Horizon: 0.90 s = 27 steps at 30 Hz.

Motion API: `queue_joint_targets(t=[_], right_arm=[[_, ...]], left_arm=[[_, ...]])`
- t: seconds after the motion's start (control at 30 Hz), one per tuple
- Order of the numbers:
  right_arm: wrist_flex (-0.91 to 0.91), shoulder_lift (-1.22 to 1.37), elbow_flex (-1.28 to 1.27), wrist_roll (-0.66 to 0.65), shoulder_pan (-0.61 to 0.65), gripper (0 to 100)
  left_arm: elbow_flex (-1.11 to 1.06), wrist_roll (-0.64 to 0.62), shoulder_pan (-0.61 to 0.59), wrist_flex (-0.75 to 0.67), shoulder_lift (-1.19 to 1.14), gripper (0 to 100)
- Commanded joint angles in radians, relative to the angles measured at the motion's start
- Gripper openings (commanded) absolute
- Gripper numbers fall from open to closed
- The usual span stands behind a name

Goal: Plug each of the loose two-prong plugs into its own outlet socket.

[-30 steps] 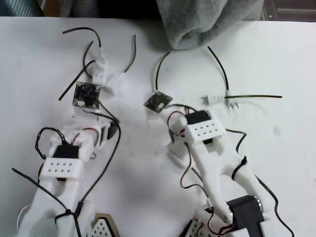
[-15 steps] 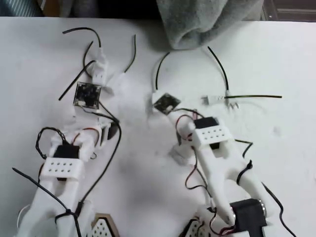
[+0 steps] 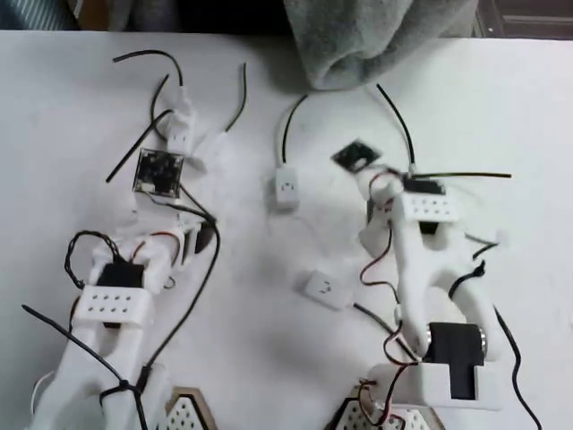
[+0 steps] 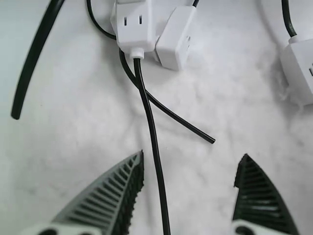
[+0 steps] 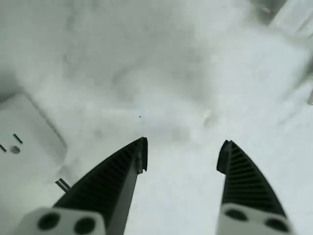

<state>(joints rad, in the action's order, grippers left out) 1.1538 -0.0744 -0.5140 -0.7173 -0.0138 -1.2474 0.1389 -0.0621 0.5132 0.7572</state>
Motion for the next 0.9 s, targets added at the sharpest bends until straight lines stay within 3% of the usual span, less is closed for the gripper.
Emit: queue_joint_targets(t=[0.0,0.17,0.4,0.57,0.87], right_arm=[[0.205,-0.008,0.164,-0.006,0.018,22.0],[0.349,-0.002,0.146,-0.006,0.151,22.0],[0.354,-0.01,-0.025,-0.002,0.384,22.0],[0.348,-0.01,-0.071,-0.002,0.458,22.0],[0.042,0.03,-0.212,-0.009,0.455,22.0]], left_arm=[[0.006,-0.002,0.01,-0.02,0.024,29],[0.006,-0.002,0.01,-0.02,0.024,29],[0.006,-0.002,0.01,-0.02,0.024,29],[0.006,-0.002,0.01,-0.02,0.024,29],[0.005,-0.002,0.01,-0.02,0.027,29]])
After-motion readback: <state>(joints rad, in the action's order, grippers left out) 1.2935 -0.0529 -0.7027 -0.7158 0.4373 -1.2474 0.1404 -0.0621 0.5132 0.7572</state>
